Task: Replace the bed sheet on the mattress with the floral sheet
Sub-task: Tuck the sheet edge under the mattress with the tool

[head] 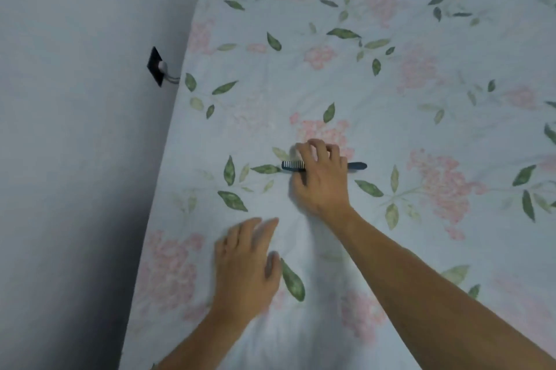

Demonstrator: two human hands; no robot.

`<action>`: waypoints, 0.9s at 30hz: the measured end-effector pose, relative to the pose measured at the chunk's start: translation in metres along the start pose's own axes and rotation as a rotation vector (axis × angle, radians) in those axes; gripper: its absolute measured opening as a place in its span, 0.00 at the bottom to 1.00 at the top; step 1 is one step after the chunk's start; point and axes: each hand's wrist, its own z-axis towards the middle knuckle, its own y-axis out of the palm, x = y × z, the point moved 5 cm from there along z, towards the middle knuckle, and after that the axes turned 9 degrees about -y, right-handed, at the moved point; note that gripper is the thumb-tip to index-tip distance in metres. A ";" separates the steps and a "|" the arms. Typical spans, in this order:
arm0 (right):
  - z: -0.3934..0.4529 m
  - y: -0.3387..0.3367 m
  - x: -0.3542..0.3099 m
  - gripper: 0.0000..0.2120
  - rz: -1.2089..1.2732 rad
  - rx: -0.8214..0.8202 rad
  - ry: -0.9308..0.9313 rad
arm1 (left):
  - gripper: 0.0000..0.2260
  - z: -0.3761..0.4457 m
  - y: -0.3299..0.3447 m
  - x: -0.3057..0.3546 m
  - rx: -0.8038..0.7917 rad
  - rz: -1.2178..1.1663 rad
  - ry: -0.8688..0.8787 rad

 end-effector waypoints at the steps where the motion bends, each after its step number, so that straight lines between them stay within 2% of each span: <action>1: 0.025 0.007 0.004 0.21 -0.023 -0.009 0.010 | 0.30 0.047 -0.006 -0.012 0.035 0.046 0.013; 2: 0.044 0.016 0.007 0.22 -0.036 -0.027 0.025 | 0.31 0.097 -0.010 -0.025 0.056 0.092 0.004; 4: 0.062 0.035 0.018 0.25 -0.065 -0.050 0.084 | 0.34 0.188 -0.005 -0.050 -0.008 0.148 -0.036; 6: 0.062 0.051 0.024 0.29 -0.129 -0.043 0.120 | 0.36 0.240 0.012 -0.070 -0.095 0.190 -0.017; 7: 0.061 0.057 0.025 0.30 -0.153 -0.041 0.132 | 0.36 0.251 0.020 -0.076 -0.084 0.219 0.037; 10: 0.067 0.063 0.027 0.31 -0.159 -0.003 0.141 | 0.36 0.255 0.031 -0.082 -0.019 0.257 0.141; 12: 0.070 0.063 0.029 0.31 -0.156 0.014 0.140 | 0.36 0.256 0.034 -0.081 -0.043 0.261 0.122; 15: 0.069 0.067 0.030 0.33 -0.145 -0.050 0.160 | 0.37 0.259 0.031 -0.078 -0.094 0.258 0.110; 27: 0.076 0.067 0.034 0.34 -0.112 -0.102 0.165 | 0.39 0.265 0.043 -0.084 -0.145 0.281 0.101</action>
